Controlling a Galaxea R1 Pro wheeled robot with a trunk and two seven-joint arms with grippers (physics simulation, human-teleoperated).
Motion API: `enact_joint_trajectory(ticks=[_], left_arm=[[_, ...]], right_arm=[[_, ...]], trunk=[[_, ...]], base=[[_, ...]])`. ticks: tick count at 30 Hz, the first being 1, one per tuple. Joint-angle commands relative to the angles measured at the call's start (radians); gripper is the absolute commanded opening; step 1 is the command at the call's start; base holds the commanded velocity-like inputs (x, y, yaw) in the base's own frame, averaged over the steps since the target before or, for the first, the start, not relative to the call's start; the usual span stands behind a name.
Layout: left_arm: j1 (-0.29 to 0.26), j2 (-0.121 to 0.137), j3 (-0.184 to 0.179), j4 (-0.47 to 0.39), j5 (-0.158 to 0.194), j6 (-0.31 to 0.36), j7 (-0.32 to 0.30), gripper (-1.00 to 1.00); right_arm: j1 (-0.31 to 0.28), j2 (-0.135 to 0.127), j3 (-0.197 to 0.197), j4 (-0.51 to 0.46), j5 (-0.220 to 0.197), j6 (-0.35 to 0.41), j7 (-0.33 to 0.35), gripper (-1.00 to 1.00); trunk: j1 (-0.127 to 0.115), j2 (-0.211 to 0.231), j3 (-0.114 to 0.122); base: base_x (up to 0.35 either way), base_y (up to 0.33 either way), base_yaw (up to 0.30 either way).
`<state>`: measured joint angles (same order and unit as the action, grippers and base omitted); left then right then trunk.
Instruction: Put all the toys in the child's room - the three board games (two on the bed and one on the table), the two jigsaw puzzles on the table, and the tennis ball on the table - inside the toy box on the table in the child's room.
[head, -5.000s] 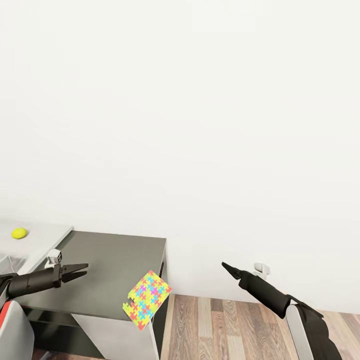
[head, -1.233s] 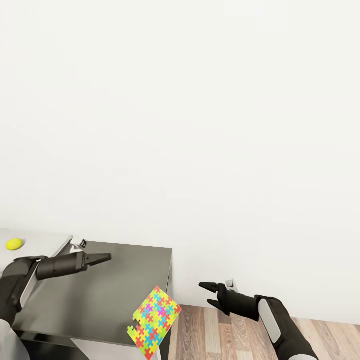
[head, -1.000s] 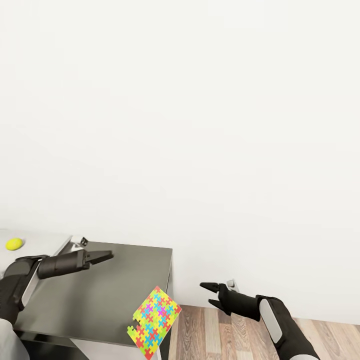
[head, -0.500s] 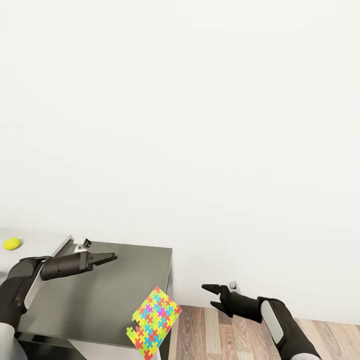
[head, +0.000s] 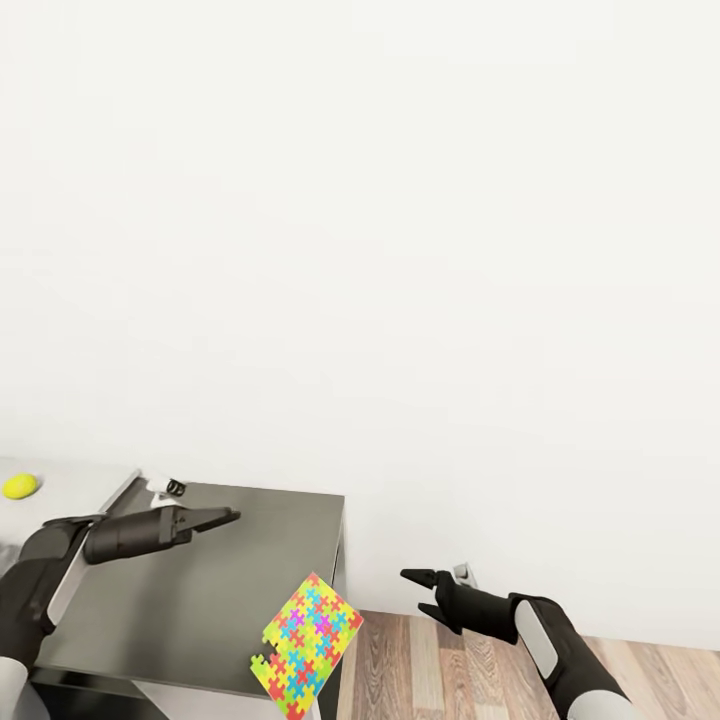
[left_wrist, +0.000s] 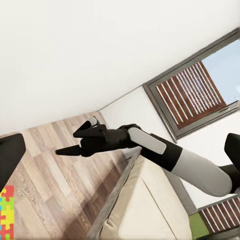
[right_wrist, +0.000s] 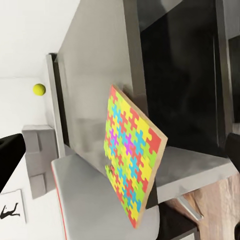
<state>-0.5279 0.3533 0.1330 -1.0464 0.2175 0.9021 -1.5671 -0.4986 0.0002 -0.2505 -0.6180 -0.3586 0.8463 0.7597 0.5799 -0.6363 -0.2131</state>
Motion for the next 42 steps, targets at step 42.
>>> enact_joint_trajectory(ticks=[42], left_arm=[[0.003,0.000,-0.031,-0.014,0.006,0.012,-0.004,1.00]], right_arm=[[-0.013,0.012,0.060,0.012,0.015,0.000,-0.009,1.00]], trunk=[[0.135,-0.247,-0.111]], base=[[0.000,0.000,0.000]])
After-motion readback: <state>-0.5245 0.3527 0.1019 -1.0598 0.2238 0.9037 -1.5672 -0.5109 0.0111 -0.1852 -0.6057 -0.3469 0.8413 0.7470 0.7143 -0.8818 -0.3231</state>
